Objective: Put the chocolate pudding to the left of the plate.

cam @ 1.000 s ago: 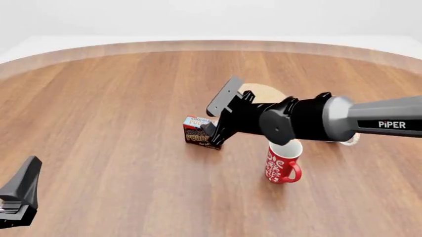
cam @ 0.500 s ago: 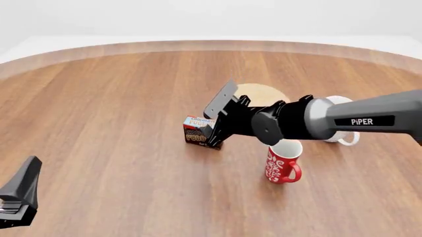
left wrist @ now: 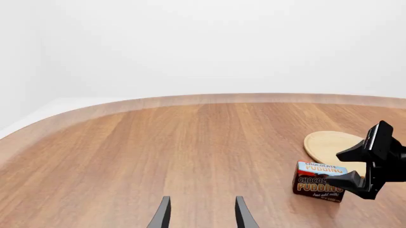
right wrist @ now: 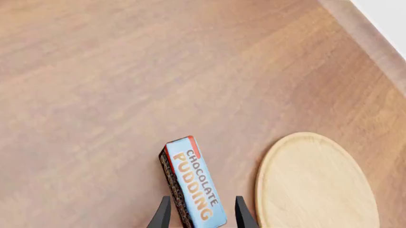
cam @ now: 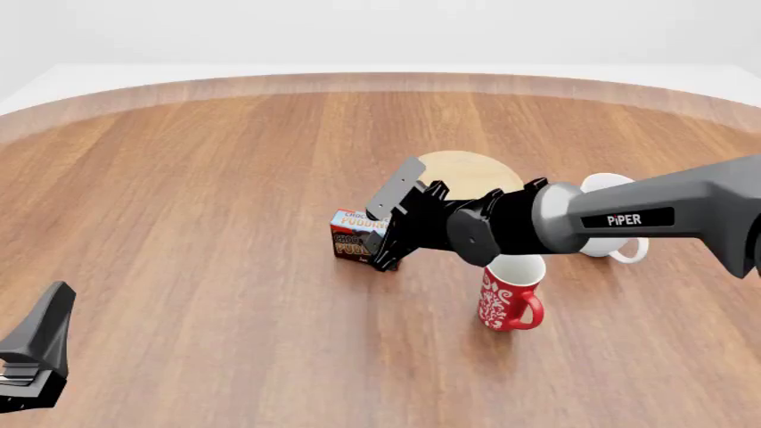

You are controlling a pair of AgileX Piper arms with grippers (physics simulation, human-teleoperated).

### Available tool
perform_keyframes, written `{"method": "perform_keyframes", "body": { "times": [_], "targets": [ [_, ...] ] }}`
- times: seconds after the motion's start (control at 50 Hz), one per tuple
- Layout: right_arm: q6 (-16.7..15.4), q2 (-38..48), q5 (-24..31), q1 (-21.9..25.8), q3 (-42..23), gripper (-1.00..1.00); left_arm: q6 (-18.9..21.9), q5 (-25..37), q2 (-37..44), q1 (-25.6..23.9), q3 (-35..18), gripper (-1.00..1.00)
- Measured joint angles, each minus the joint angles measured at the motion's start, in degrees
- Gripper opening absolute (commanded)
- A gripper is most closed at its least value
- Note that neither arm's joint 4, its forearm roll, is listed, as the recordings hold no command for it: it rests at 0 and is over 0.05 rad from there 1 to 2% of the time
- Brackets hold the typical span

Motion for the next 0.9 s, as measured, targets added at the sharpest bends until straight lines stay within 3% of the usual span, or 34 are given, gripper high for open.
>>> {"method": "perform_keyframes", "body": {
  "times": [0.9],
  "targets": [
    [1.08,4.06,-2.31,-1.41,0.23,1.0,0.0,0.0,0.0,0.0,0.0,1.0]
  ]
}}
